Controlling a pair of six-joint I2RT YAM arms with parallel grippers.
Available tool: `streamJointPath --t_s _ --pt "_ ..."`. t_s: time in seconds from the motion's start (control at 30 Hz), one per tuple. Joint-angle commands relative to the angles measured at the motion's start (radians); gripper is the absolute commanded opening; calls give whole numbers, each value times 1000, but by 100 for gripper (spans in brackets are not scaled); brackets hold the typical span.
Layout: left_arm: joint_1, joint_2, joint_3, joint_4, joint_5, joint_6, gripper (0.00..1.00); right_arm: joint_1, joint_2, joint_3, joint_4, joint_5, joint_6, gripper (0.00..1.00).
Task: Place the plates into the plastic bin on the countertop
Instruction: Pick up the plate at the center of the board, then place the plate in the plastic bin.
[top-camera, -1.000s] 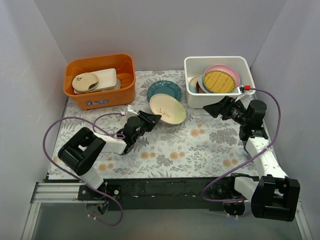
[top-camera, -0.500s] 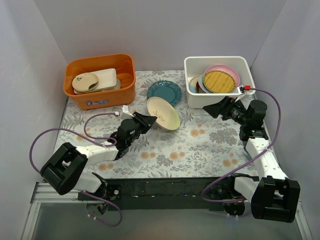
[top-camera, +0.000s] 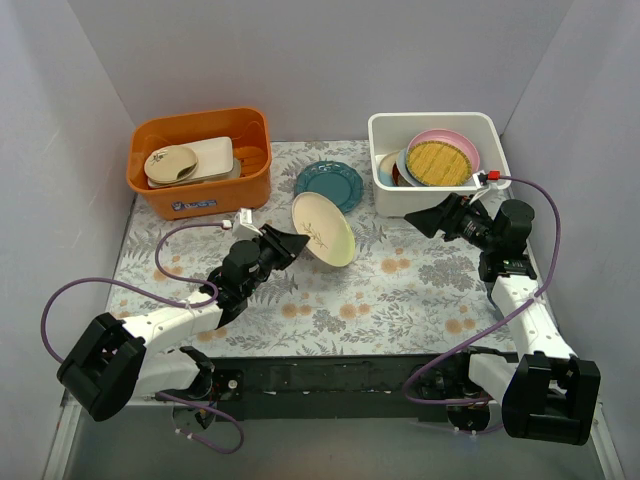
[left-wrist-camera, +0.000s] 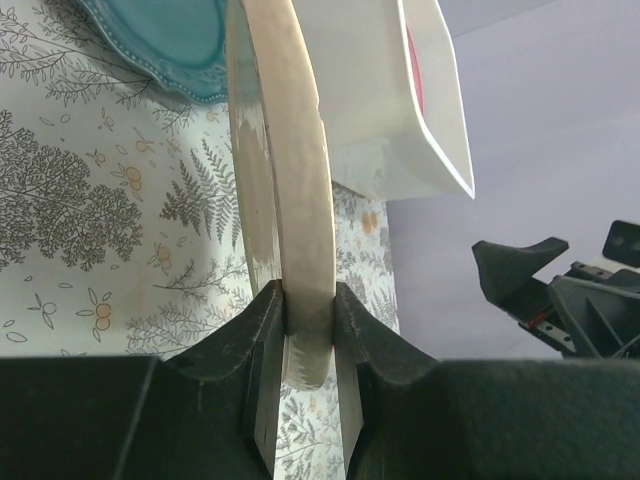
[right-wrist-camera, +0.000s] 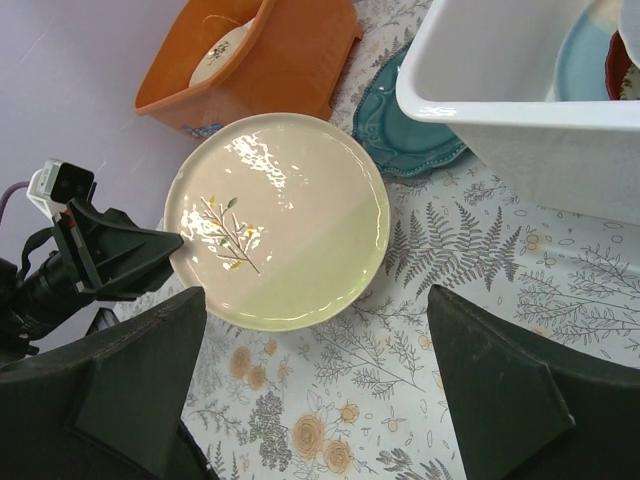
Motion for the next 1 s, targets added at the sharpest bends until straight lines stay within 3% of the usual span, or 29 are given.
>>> streamJointPath --t_s 0.0,0.4,0.97 --pt "-5 -53 47 103 54 49 0 5 5 2 66 -38 1 98" --pt "-5 -33 87 202 206 95 0 5 65 -7 115 -98 18 98" --pt "2 86 118 490 422 9 0 21 181 -32 230 -164 35 98"
